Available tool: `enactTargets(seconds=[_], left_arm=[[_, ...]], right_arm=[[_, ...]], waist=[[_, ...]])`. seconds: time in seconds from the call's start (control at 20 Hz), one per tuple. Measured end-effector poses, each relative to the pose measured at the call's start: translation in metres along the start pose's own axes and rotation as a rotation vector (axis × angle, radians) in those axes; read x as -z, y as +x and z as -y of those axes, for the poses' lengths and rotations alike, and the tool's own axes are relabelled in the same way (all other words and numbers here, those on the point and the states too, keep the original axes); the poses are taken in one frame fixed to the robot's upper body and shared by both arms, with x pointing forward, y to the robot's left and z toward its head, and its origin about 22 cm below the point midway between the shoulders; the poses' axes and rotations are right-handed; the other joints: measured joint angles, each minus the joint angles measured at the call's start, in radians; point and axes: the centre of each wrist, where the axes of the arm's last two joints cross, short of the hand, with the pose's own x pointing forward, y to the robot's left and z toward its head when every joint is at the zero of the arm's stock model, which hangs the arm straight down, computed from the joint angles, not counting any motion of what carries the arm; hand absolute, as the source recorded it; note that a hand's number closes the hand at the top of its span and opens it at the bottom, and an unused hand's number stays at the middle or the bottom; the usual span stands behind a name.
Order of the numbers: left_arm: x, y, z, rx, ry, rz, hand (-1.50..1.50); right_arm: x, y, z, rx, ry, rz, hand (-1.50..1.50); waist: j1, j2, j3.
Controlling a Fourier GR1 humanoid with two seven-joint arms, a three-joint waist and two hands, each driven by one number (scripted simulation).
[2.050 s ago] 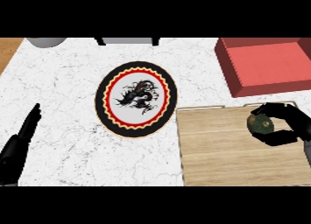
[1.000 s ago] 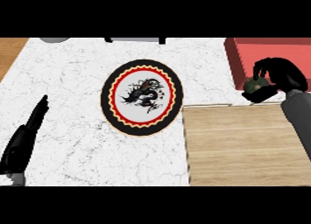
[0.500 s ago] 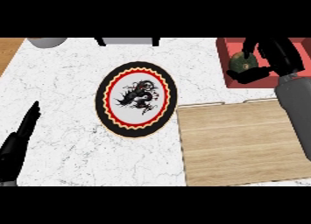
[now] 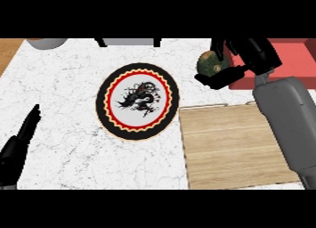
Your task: Pick the squash from the tray and place it in the plate
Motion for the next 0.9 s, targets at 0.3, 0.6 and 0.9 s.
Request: enactTargets(seconds=[0.3, 0.6, 0.9], left_arm=[[0.005, -0.003, 0.005, 0.002, -0.008, 0.003, 0.00], [0.004, -0.005, 0.003, 0.003, -0.012, 0.010, 0.00], [0.009, 0.003, 0.004, 0.003, -0.028, 0.026, 0.00]], right_arm=[[0.029, 0.062, -0.031, 0.068, 0.040, 0.006, 1.50], [0.052, 0.098, -0.074, 0.082, 0.130, -0.045, 1.50], [0.061, 0.099, -0.118, 0.059, 0.227, -0.092, 1.50]], waist=[[0.006, 0.003, 0.000], [0.019, 0.006, 0.000], [0.040, 0.012, 0.000]])
